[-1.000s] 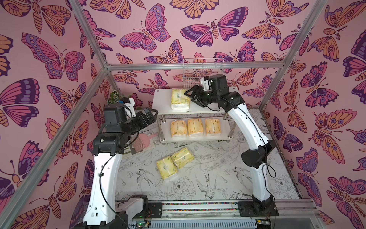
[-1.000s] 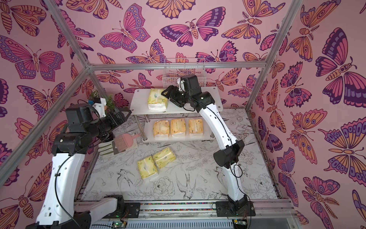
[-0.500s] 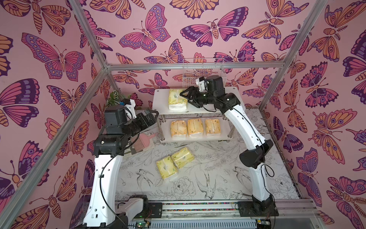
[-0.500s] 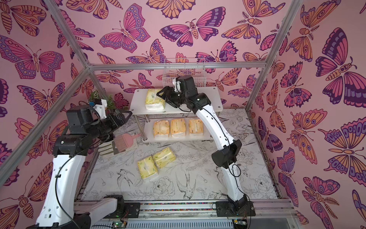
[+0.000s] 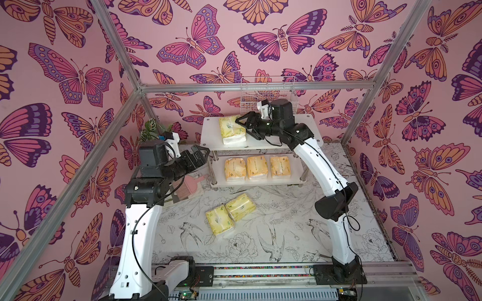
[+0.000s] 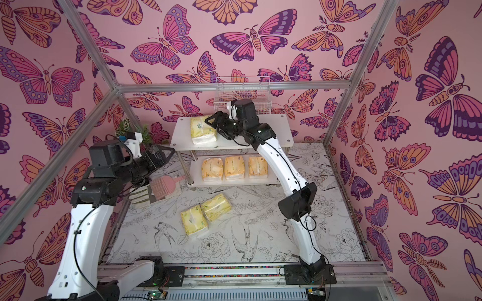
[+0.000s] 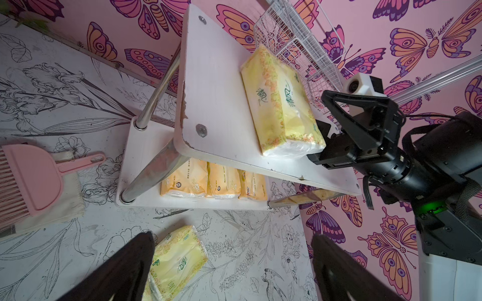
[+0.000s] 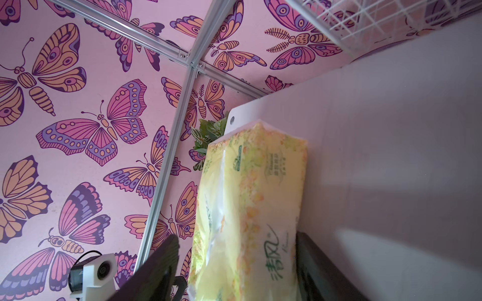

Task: Place the tissue boxes on the shelf by color
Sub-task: Place a box of tissues on the shelf.

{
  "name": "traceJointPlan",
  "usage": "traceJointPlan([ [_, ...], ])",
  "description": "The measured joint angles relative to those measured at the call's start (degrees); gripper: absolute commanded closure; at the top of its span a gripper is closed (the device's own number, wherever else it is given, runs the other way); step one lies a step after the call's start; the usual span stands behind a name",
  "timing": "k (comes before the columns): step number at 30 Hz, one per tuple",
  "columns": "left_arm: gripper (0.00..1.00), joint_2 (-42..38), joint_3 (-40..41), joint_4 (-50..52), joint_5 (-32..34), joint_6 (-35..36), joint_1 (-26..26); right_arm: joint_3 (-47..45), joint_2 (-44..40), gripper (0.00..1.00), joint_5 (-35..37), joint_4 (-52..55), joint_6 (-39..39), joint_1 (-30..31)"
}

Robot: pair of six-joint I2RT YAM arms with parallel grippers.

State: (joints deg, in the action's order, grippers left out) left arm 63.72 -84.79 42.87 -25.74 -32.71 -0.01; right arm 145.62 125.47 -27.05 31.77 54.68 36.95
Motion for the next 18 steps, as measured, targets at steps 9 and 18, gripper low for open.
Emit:
traceJointPlan([
  [9, 0.00, -0.07, 0.33, -0.74, 0.00, -0.59, 0.00, -6.56, -3.85, 0.27, 0.02, -2.91, -0.04, 0.26],
  [18, 0.00, -0.70, 0.68, -0.87, 0.00, -0.81, 0.00, -8.70, -5.18, 0.22, 0.46, -3.93, -0.13, 0.79],
])
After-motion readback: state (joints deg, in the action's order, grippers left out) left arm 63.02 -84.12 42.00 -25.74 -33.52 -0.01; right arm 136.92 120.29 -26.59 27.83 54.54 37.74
